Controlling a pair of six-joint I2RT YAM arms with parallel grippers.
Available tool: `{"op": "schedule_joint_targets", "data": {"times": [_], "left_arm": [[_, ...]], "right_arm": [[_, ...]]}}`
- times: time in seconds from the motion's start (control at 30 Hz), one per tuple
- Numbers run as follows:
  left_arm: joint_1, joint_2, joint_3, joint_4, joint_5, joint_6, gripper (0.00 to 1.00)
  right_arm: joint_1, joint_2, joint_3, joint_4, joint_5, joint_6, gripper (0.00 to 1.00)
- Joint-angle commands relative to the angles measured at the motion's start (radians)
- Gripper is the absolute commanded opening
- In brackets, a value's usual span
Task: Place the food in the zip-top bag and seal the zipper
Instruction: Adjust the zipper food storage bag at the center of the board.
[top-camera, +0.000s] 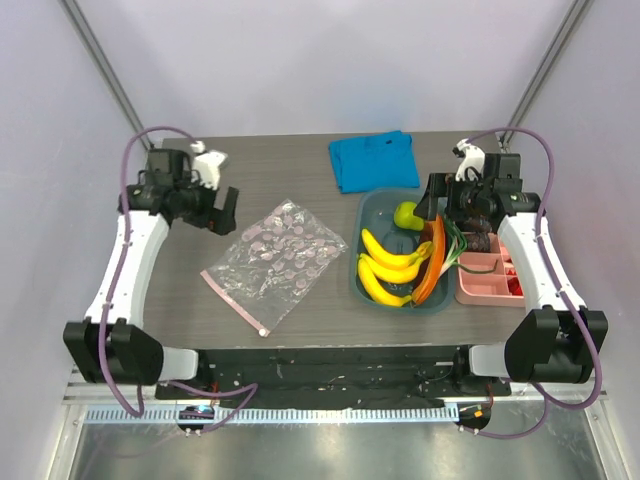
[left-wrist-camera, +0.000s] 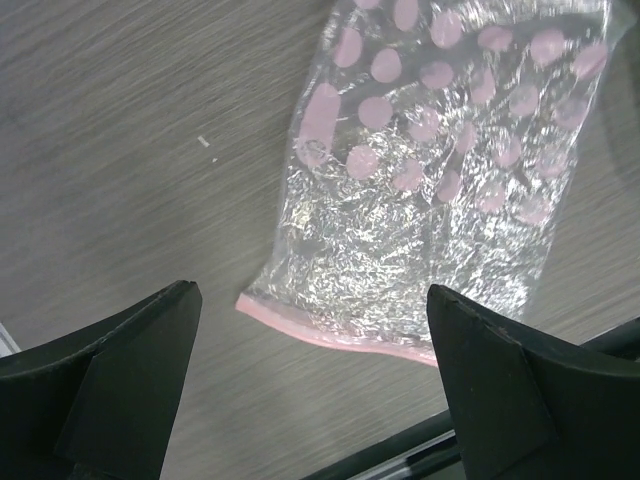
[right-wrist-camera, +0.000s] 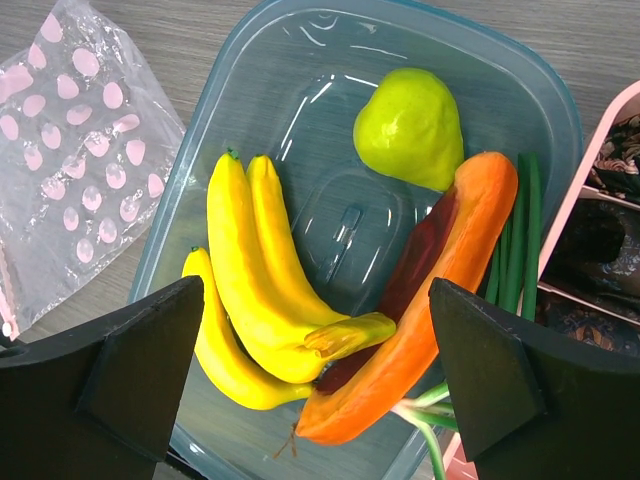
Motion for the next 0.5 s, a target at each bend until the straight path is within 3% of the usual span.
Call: {"op": "schedule_joint_targets", "data": {"times": [0.0, 0.17, 0.47], "left_arm": [[-0.142, 0.115, 0.060, -0.001, -0.133, 0.203, 1.00], [-0.224, 0.287, 0.133, -0.028, -0.142, 0.314, 1.00], [-0.251, 0.591, 0.256, -0.019, -0.171, 0.391, 1.00]], "right_arm": [[-0.001, -0.023, -0.008, 0.043, -0.018, -0.010, 0.99], [0.000, -0.018, -0.014, 0.041, -0.015, -0.013, 1.00], [0.000, 0.008, -0.006, 0.038, -0.007, -0.020, 1.00]]}}
